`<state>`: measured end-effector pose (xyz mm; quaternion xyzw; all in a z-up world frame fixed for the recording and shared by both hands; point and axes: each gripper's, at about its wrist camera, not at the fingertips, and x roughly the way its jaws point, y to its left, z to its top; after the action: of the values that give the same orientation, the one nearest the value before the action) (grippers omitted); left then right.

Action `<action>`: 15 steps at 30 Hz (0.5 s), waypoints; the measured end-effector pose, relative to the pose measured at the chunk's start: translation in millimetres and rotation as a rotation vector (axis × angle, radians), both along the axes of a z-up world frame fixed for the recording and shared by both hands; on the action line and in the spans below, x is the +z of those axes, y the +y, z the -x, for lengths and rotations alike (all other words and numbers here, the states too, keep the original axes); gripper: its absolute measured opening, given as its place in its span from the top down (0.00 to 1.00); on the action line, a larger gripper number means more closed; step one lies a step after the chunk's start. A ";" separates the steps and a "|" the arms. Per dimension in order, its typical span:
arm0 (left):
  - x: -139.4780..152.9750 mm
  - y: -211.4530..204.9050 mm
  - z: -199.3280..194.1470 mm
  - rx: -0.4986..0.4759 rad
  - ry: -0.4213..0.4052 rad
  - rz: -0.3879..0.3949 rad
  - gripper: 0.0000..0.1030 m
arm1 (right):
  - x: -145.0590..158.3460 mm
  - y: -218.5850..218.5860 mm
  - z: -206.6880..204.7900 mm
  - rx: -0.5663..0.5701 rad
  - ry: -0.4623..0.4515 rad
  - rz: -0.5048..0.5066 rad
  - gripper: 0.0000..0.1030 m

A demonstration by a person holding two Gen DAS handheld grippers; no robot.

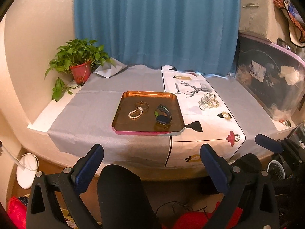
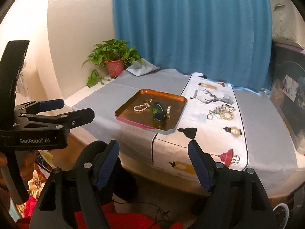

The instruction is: Organize jewelry

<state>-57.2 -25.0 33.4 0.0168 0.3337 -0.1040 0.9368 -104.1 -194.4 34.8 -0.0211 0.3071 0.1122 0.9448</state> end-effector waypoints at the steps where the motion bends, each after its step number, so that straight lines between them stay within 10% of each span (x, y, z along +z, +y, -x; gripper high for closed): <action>1: -0.7 0.5 0.6 -0.001 0.002 0.000 0.02 | -0.9 -0.6 -0.3 0.001 0.002 -0.005 0.27; 15: -7.9 -1.7 -6.0 -0.009 0.012 -0.003 0.02 | -5.5 -2.6 -3.9 0.010 0.021 -0.006 0.27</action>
<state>-51.3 -26.7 25.5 0.0191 0.3395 -0.1078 0.9342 -100.2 -196.9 29.3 -0.0189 0.3166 0.1180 0.9410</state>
